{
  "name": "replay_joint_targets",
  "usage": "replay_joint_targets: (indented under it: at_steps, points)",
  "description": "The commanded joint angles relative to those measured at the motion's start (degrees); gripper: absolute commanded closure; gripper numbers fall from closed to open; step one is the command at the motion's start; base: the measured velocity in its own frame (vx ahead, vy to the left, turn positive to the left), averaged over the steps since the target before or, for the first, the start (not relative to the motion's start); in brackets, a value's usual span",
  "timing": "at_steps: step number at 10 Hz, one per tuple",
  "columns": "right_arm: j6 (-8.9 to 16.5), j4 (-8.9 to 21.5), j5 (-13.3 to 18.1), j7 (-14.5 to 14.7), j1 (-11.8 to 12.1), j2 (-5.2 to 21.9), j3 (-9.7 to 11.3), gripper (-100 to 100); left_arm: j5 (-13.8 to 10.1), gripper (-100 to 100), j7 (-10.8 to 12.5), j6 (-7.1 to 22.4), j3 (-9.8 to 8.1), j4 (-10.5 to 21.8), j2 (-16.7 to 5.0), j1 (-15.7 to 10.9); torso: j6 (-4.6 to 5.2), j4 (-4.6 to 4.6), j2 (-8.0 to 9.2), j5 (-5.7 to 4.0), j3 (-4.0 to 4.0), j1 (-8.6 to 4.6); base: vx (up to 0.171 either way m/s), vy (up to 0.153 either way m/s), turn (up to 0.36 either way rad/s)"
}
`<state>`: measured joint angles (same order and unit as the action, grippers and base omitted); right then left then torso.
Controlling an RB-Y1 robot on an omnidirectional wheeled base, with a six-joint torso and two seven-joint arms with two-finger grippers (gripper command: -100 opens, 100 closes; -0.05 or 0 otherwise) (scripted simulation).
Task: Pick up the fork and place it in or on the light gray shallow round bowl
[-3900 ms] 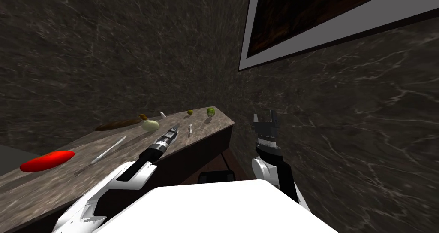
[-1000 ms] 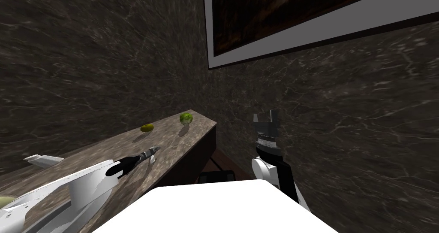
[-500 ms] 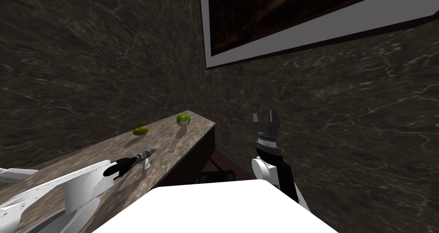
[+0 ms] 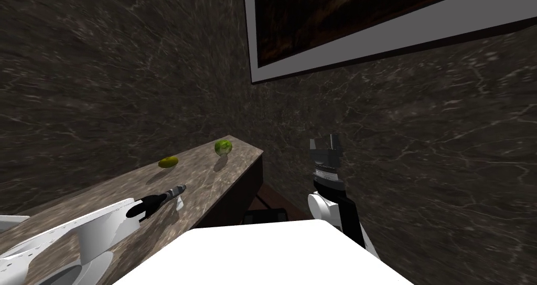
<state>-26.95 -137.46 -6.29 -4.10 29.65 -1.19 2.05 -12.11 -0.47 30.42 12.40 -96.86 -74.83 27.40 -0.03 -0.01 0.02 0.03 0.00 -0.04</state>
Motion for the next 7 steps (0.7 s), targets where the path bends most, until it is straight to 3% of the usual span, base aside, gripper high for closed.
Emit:
replay_joint_targets:
  at_steps: [1, 3, 4, 5, 7]
  points:
    - [0.0, 0.0, 0.0, 0.0, 0.0, 0.0, 0.0, 0, 0.0, 100, 0.0, 0.0, 0.00, 0.0, 0.0, 0.0, 0.00, 0.00, 0.00, 0.00, 0.00, 0.00, 0.000, 0.000, 0.000]
    - [0.0, 0.0, 0.0, 0.0, 0.0, 0.0, 0.0, 0, 0.0, 100, 0.0, 0.0, -0.04, 0.0, 0.0, 0.0, -0.02, -0.02, 0.00, 0.03, -0.01, 0.05, 0.000, 0.000, 0.000]
    - [0.0, 0.0, 0.0, 0.0, 0.0, 0.0, 0.0, 0, 0.0, 0, 0.1, 0.0, -0.05, 0.0, 0.0, 0.0, -0.02, -0.02, 0.01, 0.03, -0.01, 0.06, 0.000, 0.000, 0.000]
    - [0.0, 0.0, 0.0, 0.0, 0.0, 0.0, 0.0, 0, -0.6, 100, 0.4, 0.6, -0.30, -1.7, -1.5, 0.4, -0.03, -0.03, 0.01, 0.04, -0.01, 0.07, -0.029, -0.018, 0.087]
    - [0.0, 0.0, 0.0, 0.0, 0.0, 0.0, 0.0, 0, -0.6, 100, 0.5, 0.6, -0.44, -2.0, -1.7, 0.6, -0.08, 0.02, 0.25, 0.01, 0.13, -0.03, -0.040, -0.016, 0.054]
